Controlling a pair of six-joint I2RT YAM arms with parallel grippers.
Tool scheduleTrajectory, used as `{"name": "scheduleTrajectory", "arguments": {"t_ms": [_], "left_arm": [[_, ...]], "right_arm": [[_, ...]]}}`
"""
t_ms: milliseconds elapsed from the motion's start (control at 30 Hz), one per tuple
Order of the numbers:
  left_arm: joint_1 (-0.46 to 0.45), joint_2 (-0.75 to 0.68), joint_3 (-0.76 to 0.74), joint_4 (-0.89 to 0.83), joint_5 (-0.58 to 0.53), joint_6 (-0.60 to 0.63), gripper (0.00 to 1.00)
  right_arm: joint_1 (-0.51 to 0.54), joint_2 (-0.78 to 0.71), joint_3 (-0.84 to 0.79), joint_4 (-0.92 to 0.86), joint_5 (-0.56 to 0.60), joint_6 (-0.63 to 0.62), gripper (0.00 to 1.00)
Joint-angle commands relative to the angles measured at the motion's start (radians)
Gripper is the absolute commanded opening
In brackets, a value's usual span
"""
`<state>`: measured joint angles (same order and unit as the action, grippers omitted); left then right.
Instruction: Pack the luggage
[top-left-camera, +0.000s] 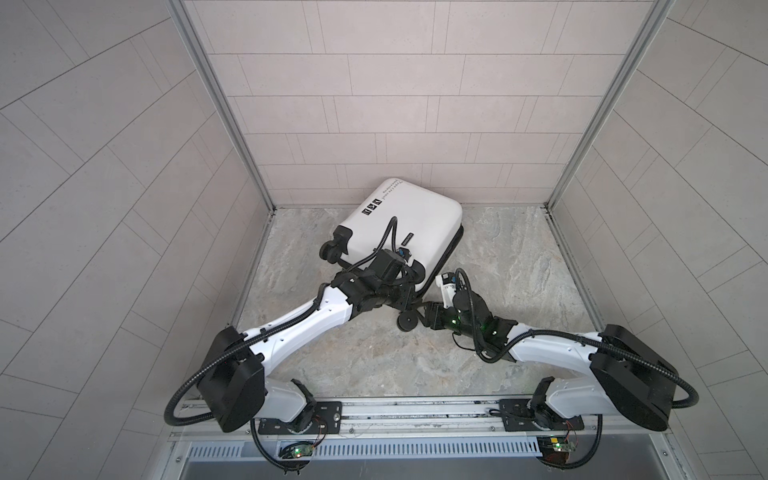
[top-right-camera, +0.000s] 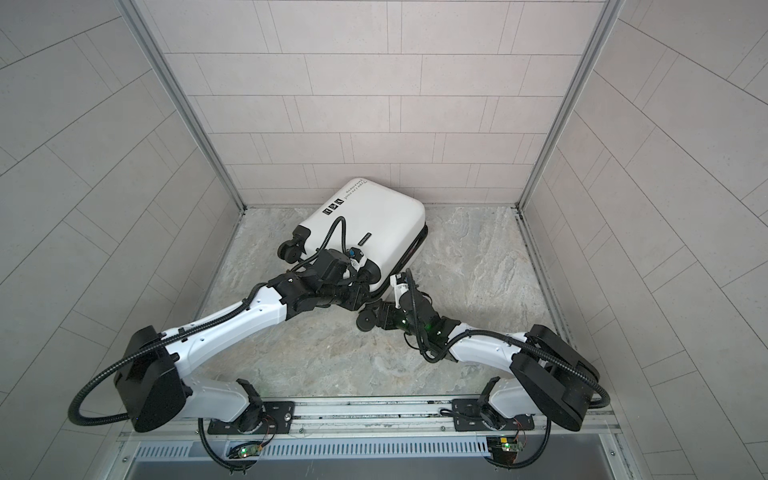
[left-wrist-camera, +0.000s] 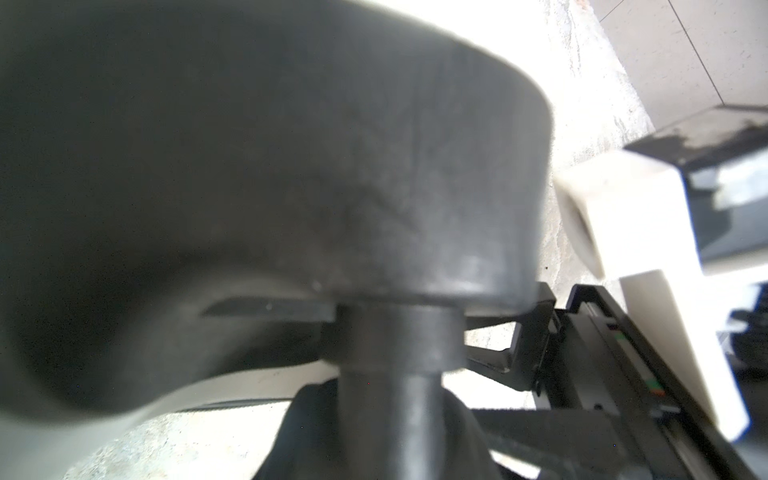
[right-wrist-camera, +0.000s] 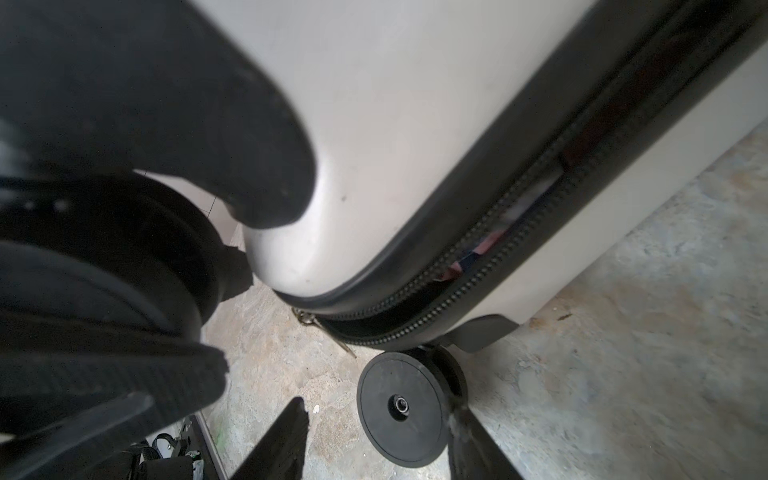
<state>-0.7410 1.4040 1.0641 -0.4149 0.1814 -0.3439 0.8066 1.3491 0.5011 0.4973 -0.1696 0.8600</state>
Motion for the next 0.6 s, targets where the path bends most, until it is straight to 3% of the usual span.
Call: {"name": "scheduleTrajectory", "arguments": {"t_ms": [0, 167, 367, 567], "left_arm": [[-0.001, -0.001, 0.098, 0.2, 0.016, 0.025, 0.0], [-0.001, 0.046, 0.145, 0.228, 0.059, 0.016, 0.0], [-0.021, 0.101, 0.205, 0.23, 0.089, 0.027, 0.0], [-0.028, 0.121, 0.225, 0.245, 0.106, 0.026, 0.0]], "right_arm": [[0.025, -0.006, -0.024, 0.09, 0.086, -0.088, 0.58], [0.038, -0.058, -0.113, 0.243, 0.125, -0.147, 0.6], [0.08, -0.122, -0.094, 0.129, 0.186, -0.32, 0.6], [0.068, -0.081, -0.101, 0.193, 0.221, -0.355, 0.44]]}}
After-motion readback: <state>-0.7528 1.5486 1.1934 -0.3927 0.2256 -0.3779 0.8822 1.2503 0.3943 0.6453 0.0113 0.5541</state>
